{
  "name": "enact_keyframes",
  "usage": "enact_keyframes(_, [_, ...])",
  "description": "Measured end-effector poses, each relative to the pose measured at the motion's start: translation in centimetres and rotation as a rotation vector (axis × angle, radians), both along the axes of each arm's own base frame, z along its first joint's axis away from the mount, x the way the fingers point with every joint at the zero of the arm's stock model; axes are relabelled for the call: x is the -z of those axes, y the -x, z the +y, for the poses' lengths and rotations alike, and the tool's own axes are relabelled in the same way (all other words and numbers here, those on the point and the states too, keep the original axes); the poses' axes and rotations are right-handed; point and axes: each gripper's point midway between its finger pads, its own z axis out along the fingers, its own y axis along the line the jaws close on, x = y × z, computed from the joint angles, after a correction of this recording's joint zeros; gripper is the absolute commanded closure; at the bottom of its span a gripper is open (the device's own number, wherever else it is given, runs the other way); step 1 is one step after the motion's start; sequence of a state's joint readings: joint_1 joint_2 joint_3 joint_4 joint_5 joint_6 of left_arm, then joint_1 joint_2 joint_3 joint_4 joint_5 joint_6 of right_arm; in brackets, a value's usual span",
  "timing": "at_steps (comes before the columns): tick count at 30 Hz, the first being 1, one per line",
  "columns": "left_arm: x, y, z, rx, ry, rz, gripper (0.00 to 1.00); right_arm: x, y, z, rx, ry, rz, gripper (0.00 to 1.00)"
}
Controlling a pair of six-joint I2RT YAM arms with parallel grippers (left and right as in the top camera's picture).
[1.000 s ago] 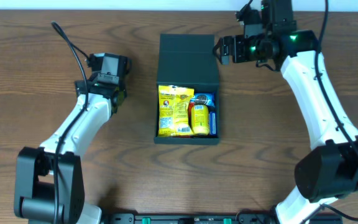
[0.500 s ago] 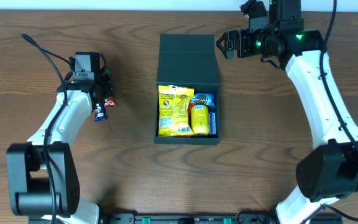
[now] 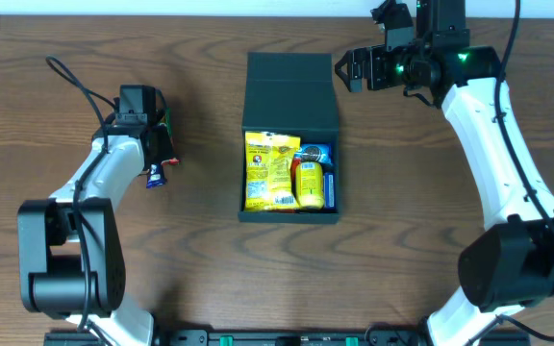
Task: Pack container
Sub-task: 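Grasp the blue Dairy Milk bar with the left gripper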
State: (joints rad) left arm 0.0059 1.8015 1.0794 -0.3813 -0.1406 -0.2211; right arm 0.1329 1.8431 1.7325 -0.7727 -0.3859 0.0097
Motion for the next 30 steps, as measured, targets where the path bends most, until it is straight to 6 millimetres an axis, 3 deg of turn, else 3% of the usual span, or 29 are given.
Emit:
enact_keyframes(7, [0.9, 0.1, 0.1, 0.018, -0.004, 0.023, 0.41, 0.0, 0.0, 0.0, 0.0, 0.0, 0.0, 0.01])
enact_keyframes(15, [1.4, 0.4, 1.7, -0.009, -0.002, 0.037, 0.43, 0.0, 0.0, 0.0, 0.0, 0.0, 0.0, 0.01])
enact_keyframes(21, [1.4, 0.0, 1.2, 0.002, 0.035, 0.022, 0.45, 0.0, 0.0, 0.0, 0.0, 0.0, 0.0, 0.01])
enact_keyframes(30, [1.6, -0.1, 0.7, 0.021, 0.06, 0.024, 0.58, 0.0, 0.0, 0.0, 0.0, 0.0, 0.0, 0.01])
